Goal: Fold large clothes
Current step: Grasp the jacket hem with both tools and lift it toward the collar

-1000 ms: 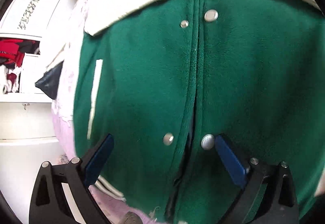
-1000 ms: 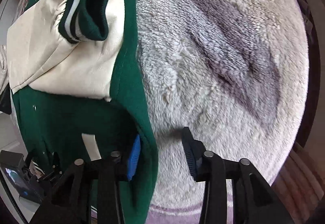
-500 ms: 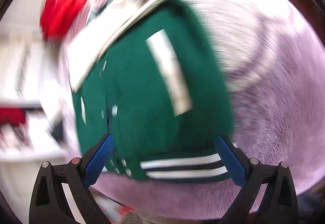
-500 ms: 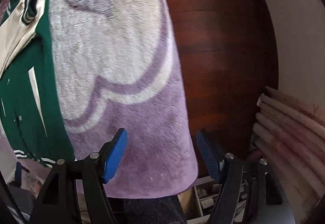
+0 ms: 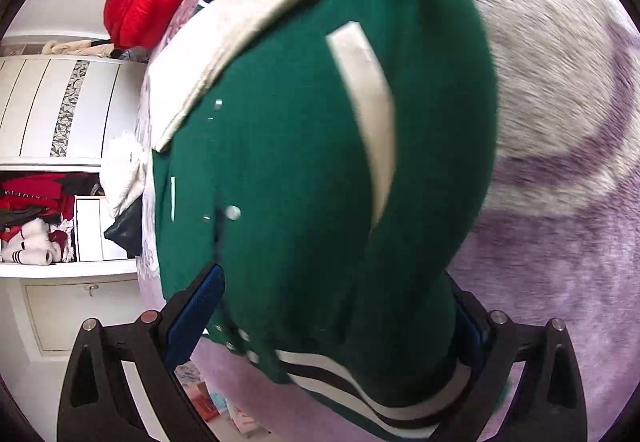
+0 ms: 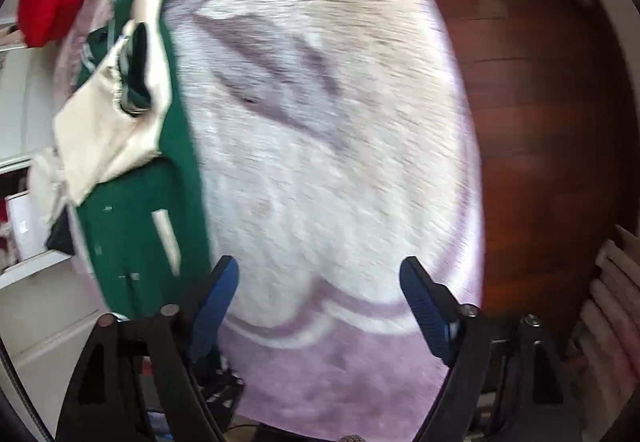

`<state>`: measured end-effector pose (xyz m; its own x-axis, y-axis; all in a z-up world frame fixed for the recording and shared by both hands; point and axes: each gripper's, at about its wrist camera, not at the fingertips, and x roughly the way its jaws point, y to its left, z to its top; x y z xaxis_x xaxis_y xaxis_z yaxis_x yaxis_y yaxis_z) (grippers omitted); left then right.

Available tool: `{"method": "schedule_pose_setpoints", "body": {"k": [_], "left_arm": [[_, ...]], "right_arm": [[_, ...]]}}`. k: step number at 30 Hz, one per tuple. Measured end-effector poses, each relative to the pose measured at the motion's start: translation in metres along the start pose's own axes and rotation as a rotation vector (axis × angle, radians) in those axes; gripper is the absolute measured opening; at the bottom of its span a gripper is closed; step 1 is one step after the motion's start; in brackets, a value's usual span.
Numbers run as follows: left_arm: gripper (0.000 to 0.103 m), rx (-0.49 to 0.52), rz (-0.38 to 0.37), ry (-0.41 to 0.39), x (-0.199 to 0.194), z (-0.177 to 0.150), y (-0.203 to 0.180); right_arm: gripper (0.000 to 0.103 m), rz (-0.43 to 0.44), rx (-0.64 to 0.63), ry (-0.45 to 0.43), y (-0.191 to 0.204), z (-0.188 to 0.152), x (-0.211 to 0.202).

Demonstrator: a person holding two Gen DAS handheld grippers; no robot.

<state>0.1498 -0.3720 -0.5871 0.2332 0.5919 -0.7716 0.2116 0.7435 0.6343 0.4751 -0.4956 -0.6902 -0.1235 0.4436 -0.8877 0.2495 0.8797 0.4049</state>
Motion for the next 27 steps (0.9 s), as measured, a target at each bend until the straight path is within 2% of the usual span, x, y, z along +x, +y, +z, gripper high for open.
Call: {"method": "schedule_pose_setpoints", "body": {"k": [1,2,3,5,9,11,13,14,15,16,17,20,23,27], "left_arm": [[0.068,0.001,0.010,-0.020,0.000,-0.001,0.007],[0.033,0.000,0.012,-0.033,-0.003,-0.007,0.010],[0.029,-0.001,0.028,-0.044,-0.005,-0.009,0.013],[0.027,-0.006,0.026,-0.060,-0.015,-0.009,0.005],[0.026,-0.015,0.027,-0.060,-0.017,-0.007,0.007],[0.026,-0.019,0.019,-0.053,-0.025,-0.006,0.002],[0.026,-0.030,0.003,-0.050,-0.024,-0.004,0.007],[0.026,-0.036,-0.007,-0.048,-0.026,-0.003,0.008],[0.025,-0.051,-0.024,-0.049,-0.026,-0.003,0.013],[0.025,-0.062,-0.035,-0.051,-0.026,-0.005,0.019],[0.024,-0.075,-0.045,-0.054,-0.025,-0.006,0.025],[0.022,-0.137,-0.094,-0.061,-0.026,-0.011,0.049],[0.022,-0.201,-0.130,-0.075,-0.027,-0.020,0.085],[0.022,-0.314,-0.197,-0.089,-0.028,-0.038,0.156]], "right_arm": [[0.089,0.085,-0.034,0.010,0.012,0.018,0.006],[0.089,0.168,-0.062,0.022,0.025,0.037,0.013],[0.090,0.219,-0.076,0.026,0.037,0.055,0.019],[0.096,0.291,-0.106,0.040,0.058,0.092,0.032],[0.097,0.411,-0.117,0.058,0.091,0.149,0.061],[0.097,0.435,-0.101,0.082,0.102,0.172,0.079],[0.097,0.448,-0.086,0.126,0.111,0.180,0.105],[0.090,0.439,-0.074,0.114,0.116,0.180,0.111],[0.077,0.425,-0.077,0.094,0.123,0.180,0.113],[0.042,0.392,-0.074,0.093,0.132,0.179,0.116],[0.032,0.403,-0.059,0.107,0.140,0.175,0.120],[0.024,0.331,-0.091,0.065,0.176,0.165,0.114],[0.023,0.294,-0.156,0.039,0.226,0.155,0.079],[0.023,0.238,-0.233,0.026,0.317,0.145,0.044]]}}
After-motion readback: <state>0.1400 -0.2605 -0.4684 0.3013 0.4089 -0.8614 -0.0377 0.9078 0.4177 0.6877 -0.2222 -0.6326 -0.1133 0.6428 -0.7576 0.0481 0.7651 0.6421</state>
